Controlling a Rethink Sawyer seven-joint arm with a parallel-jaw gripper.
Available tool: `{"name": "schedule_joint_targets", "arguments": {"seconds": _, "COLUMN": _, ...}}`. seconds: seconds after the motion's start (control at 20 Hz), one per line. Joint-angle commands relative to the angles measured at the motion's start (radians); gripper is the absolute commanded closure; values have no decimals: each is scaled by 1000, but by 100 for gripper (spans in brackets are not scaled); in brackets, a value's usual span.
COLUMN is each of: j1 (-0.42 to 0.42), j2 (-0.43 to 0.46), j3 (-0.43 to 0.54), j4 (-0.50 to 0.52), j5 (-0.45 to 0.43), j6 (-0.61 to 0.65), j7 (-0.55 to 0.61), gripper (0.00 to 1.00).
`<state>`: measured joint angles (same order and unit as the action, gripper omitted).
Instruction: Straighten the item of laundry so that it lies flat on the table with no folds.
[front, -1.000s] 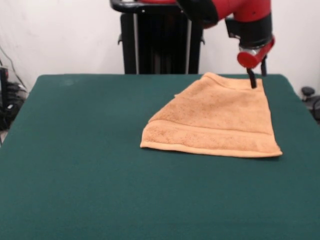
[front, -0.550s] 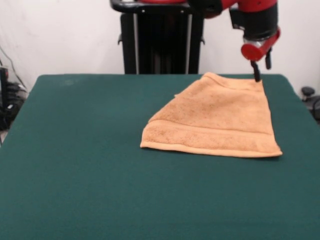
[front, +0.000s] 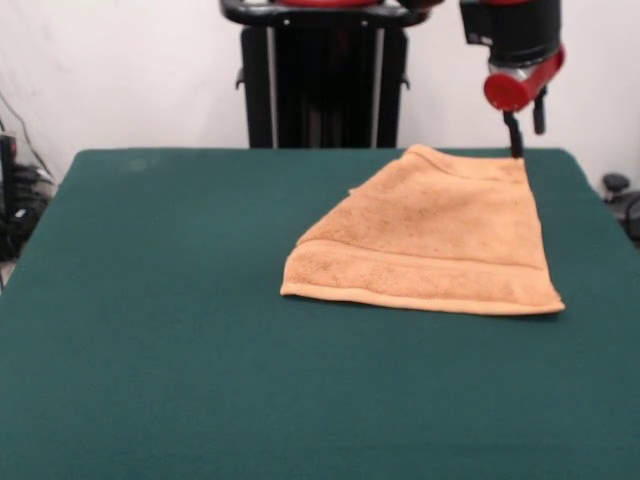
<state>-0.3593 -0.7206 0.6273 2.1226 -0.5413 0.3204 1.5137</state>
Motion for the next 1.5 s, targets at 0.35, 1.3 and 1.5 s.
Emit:
{"name": "schedule_joint_targets", "arguments": {"seconds": 0.35, "j1": 40, "j2": -74, "j3": -22, "j4": -53, "j5": -63, "j6": -34, "j7": 64, "gripper": 0}}
{"name": "schedule_joint_targets", "arguments": {"seconds": 1.3, "j1": 31, "j2": -133, "j3": -7, "j4": -67, "j5": -66, "j6": -6, "j7": 43, "gripper": 0}}
{"name": "schedule_joint_targets", "arguments": {"seconds": 1.5, "j1": 32, "j2": -152, "j3": -4, "j4": -74, "j5": -66, "j6": 2, "j7": 37, "gripper": 0}}
